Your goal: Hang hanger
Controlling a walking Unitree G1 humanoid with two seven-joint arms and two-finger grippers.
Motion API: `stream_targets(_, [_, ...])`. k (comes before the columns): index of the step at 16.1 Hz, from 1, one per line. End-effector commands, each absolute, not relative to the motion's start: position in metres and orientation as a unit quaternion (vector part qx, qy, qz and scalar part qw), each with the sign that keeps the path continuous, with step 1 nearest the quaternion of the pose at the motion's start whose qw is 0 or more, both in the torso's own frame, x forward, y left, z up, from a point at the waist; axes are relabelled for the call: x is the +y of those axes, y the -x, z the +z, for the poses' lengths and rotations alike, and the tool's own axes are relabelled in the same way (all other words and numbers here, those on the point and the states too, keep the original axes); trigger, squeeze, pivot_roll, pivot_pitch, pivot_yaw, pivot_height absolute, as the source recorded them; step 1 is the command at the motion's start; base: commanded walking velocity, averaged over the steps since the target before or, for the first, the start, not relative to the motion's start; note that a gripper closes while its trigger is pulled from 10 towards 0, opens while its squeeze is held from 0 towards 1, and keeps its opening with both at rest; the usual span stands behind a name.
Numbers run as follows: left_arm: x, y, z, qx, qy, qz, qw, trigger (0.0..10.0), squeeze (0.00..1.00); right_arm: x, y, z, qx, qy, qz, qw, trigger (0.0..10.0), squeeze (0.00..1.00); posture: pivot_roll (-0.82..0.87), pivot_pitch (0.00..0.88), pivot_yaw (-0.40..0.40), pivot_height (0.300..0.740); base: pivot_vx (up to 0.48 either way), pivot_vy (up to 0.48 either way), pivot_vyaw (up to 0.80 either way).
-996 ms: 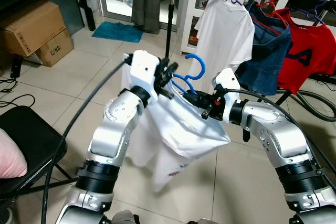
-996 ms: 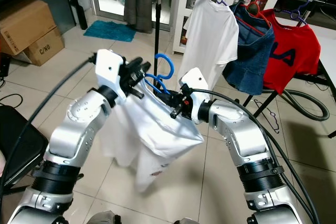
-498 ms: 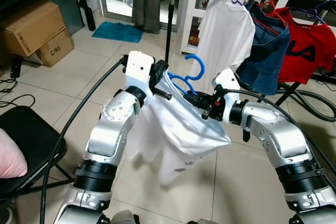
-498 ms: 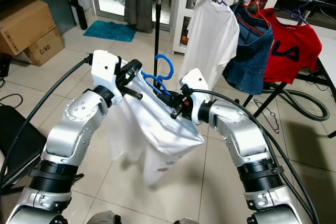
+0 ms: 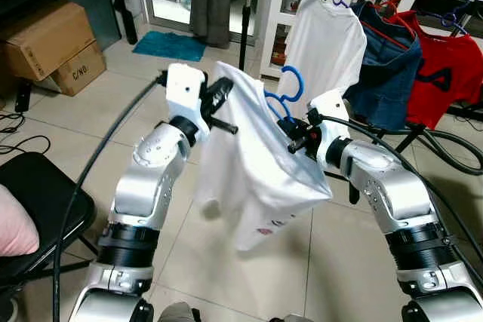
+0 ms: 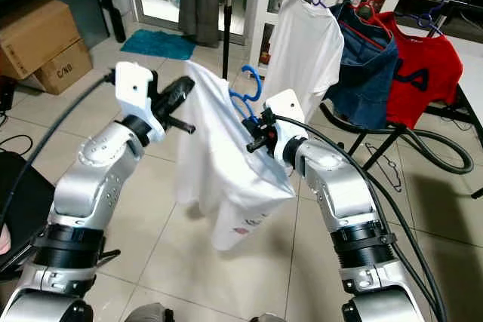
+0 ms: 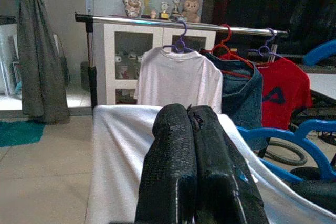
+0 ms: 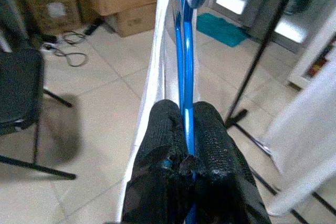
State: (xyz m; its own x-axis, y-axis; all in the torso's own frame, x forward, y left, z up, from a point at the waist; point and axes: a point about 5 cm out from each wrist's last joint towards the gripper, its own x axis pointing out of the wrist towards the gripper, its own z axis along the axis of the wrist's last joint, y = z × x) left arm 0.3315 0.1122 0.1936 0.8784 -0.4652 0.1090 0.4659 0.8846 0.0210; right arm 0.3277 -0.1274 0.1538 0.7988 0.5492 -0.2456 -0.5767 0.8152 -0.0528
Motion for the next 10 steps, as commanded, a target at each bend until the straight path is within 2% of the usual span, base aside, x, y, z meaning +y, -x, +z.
stream_targets(1, [0.113, -0.334, 0.188, -0.040, 0.003, -0.237, 0.971, 0.0, 0.00, -0.134, -0.330, 0.162, 0.086, 0.067, 0.279, 0.954, 0.0, 0.00, -0.01, 0.000, -0.071, 0.740, 0.000, 0.000, 0.00])
stream_targets(2, [0.114, -0.335, 0.181, -0.019, -0.012, -0.229, 0.973, 4.5, 0.00, -0.135, -0.329, 0.163, 0.075, 0.061, 0.271, 0.958, 0.0, 0.00, -0.02, 0.000, -0.071, 0.740, 0.000, 0.000, 0.00])
stream_targets(3, [0.109, -0.332, 0.176, -0.009, -0.009, -0.250, 0.968, 10.0, 0.00, -0.133, -0.326, 0.165, 0.066, 0.047, 0.287, 0.955, 0.0, 0.00, -0.02, 0.000, -0.070, 0.740, 0.000, 0.000, 0.00])
stream_targets(4, [0.106, -0.331, 0.175, -0.010, -0.006, -0.254, 0.967, 10.0, 0.14, -0.131, -0.324, 0.166, 0.061, 0.040, 0.300, 0.951, 0.0, 0.00, -0.02, 0.000, -0.070, 0.740, 0.000, 0.000, 0.00])
stream_targets(5, [0.101, -0.332, 0.177, -0.016, 0.007, -0.248, 0.968, 10.0, 1.00, -0.126, -0.319, 0.166, 0.060, 0.025, 0.328, 0.942, 0.0, 0.00, -0.02, 0.000, -0.070, 0.740, 0.000, 0.000, 0.00])
stream_targets(9, [0.078, -0.337, 0.186, -0.033, 0.014, -0.275, 0.961, 10.0, 1.00, -0.113, -0.307, 0.166, 0.059, 0.007, 0.405, 0.912, 0.0, 0.00, -0.02, 0.000, -0.073, 0.740, 0.000, 0.000, 0.00])
stream_targets(10, [0.077, -0.337, 0.187, -0.033, 0.012, -0.274, 0.961, 10.0, 0.58, -0.113, -0.306, 0.166, 0.059, 0.008, 0.412, 0.909, 0.0, 0.00, -0.02, 0.000, -0.073, 0.740, 0.000, 0.000, 0.00])
